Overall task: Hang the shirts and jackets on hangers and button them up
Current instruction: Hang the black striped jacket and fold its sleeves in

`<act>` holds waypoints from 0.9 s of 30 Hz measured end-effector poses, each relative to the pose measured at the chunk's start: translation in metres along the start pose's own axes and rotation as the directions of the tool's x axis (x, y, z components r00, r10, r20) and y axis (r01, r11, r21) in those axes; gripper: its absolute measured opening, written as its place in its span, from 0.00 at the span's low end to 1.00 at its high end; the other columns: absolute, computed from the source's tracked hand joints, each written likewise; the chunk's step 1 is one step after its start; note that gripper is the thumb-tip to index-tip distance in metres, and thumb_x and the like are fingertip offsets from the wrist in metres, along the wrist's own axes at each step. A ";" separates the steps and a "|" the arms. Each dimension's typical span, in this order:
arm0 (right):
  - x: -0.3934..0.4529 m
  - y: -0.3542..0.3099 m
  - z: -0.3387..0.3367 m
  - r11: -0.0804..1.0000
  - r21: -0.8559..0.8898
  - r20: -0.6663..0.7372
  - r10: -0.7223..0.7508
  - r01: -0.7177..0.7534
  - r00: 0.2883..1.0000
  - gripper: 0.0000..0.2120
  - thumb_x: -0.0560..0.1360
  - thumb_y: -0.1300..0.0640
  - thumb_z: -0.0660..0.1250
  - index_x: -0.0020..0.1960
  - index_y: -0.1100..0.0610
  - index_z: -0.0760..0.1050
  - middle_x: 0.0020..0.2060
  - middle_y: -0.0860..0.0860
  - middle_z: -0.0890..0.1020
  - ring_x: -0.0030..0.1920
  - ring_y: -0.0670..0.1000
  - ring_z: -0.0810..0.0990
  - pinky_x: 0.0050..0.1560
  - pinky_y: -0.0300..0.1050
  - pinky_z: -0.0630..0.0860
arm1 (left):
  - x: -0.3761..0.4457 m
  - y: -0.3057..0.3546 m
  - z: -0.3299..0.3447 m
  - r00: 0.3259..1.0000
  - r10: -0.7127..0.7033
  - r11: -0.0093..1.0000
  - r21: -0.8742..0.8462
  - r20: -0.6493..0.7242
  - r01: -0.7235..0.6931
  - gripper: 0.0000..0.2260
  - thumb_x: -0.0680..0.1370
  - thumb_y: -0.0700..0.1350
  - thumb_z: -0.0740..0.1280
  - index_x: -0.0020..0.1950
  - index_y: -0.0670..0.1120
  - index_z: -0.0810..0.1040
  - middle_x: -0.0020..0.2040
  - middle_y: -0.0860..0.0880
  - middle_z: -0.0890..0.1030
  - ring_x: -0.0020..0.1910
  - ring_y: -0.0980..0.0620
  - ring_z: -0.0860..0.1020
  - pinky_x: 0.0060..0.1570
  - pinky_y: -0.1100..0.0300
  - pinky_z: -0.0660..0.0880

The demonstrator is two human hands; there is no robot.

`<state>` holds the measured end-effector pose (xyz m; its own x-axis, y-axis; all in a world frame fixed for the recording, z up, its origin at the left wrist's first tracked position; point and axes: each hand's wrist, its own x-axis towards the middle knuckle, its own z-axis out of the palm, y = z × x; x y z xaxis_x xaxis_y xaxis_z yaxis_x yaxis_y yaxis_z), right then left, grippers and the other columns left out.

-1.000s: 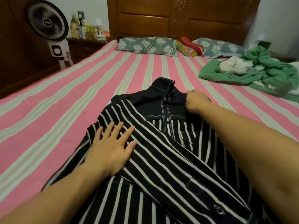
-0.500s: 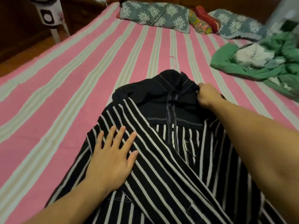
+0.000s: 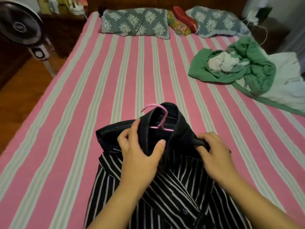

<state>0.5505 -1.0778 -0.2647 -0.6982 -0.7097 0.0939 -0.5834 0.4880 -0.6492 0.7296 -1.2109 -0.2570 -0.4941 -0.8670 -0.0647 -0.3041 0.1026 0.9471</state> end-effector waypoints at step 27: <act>-0.047 -0.014 0.016 0.372 0.775 0.196 0.627 -0.511 0.754 0.19 0.79 0.73 0.60 0.57 0.53 0.79 0.51 0.52 0.87 0.50 0.51 0.86 0.52 0.48 0.83 | -0.015 -0.024 -0.023 0.796 -0.422 0.739 -0.345 0.433 0.579 0.13 0.81 0.31 0.59 0.60 0.40 0.80 0.53 0.41 0.86 0.50 0.47 0.85 0.46 0.55 0.80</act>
<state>0.5987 -1.0594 -0.2722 -0.8109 -0.3283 -0.4843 0.4614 0.1502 -0.8744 0.7628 -1.2116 -0.2710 -0.6177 -0.5227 -0.5876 -0.2297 -0.5947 0.7704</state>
